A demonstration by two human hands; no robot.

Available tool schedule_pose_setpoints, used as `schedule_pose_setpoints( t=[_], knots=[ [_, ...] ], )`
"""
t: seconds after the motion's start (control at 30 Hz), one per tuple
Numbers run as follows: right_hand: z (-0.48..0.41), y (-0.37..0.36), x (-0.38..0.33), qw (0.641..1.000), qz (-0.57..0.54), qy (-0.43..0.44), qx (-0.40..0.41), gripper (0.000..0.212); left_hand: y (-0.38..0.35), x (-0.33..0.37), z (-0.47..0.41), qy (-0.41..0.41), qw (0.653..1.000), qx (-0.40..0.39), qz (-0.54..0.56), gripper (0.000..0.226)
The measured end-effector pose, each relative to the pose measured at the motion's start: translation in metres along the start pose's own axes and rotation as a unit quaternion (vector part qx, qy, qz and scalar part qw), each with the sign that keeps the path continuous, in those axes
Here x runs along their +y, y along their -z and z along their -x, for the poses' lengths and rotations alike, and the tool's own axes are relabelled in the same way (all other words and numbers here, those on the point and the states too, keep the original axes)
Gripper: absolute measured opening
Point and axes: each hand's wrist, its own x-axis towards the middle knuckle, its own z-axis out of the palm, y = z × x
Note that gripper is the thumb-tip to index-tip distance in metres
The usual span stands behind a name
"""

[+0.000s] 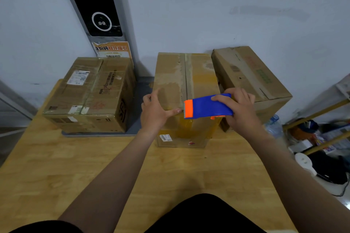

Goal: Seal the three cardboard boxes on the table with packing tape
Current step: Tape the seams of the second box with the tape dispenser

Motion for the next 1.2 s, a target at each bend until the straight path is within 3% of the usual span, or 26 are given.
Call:
schedule_pose_setpoints(
  t=[0.2,0.37,0.57,0.67,0.83,0.93,1.07,1.2],
  knots=[
    [0.003,0.000,-0.003,1.000,0.007,0.006,-0.008,0.059,0.006,-0.008,0.002,-0.021,0.998,0.017,0.064,0.105],
    [0.005,0.000,-0.004,1.000,0.007,0.000,-0.009,0.060,0.028,-0.033,0.002,0.012,0.978,-0.022,0.209,0.102],
    [0.003,-0.001,-0.005,1.000,0.004,-0.002,-0.010,0.061,0.036,-0.050,0.003,0.053,0.934,-0.063,0.347,0.074],
    [0.003,-0.003,-0.005,1.000,0.004,-0.001,-0.006,0.062,0.039,-0.054,0.004,0.052,0.926,-0.084,0.365,0.068],
    [0.004,-0.005,-0.002,1.000,0.009,0.000,0.004,0.060,0.039,-0.041,-0.001,0.008,0.971,-0.048,0.233,0.072],
    [0.004,-0.004,-0.002,1.000,0.008,-0.004,0.000,0.048,0.029,-0.021,-0.005,-0.067,0.990,-0.031,0.120,0.083],
    [0.003,-0.002,-0.003,1.000,0.007,-0.008,-0.011,0.043,0.012,0.009,-0.019,-0.188,0.974,-0.049,-0.113,0.093],
    [0.003,0.000,-0.003,1.000,0.012,0.005,-0.018,0.050,0.007,0.018,-0.032,-0.168,0.973,-0.102,-0.121,0.102]
  ],
)
